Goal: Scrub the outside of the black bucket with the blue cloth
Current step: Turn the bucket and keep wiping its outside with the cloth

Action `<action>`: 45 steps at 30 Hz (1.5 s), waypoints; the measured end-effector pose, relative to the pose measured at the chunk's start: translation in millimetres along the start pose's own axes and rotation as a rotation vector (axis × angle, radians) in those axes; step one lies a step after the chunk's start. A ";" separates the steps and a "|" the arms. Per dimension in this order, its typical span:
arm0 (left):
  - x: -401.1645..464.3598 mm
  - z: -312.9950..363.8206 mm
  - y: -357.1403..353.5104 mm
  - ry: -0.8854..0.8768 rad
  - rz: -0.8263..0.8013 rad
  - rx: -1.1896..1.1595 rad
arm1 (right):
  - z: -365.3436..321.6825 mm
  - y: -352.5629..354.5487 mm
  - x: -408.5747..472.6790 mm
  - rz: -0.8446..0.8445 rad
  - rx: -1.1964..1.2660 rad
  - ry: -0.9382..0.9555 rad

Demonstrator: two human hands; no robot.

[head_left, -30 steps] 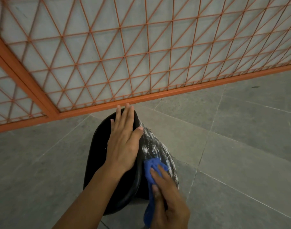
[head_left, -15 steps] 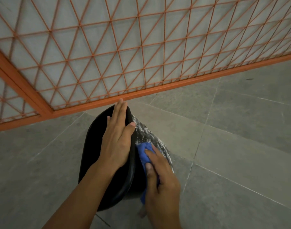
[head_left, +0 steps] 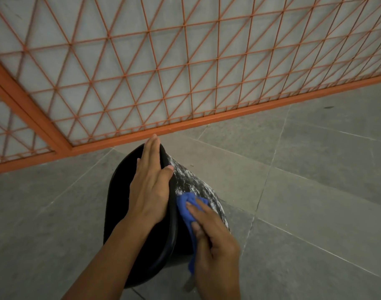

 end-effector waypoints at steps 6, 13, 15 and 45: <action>-1.2 6.0 -3.0 -0.031 -0.021 -0.005 | -14.3 1.9 -12.3 0.070 -0.044 0.042; -2.2 3.5 2.0 -0.027 0.018 -0.021 | -11.2 1.5 -23.4 0.076 -0.153 0.034; -0.4 -1.4 5.6 -0.016 0.032 -0.024 | -11.7 -1.5 -21.5 0.076 -0.104 0.062; 6.1 -9.1 12.9 -0.031 0.104 -0.114 | 53.9 13.4 -15.6 0.152 -0.106 -0.180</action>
Point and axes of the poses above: each hand's wrist, its own x-axis towards the middle knuckle, its own y-axis out of the back of the hand, z = x × y, the point moved 10 cm from there along x, towards the middle knuckle, and after that the axes turned 2 degrees about -z, right-handed, at the moved point
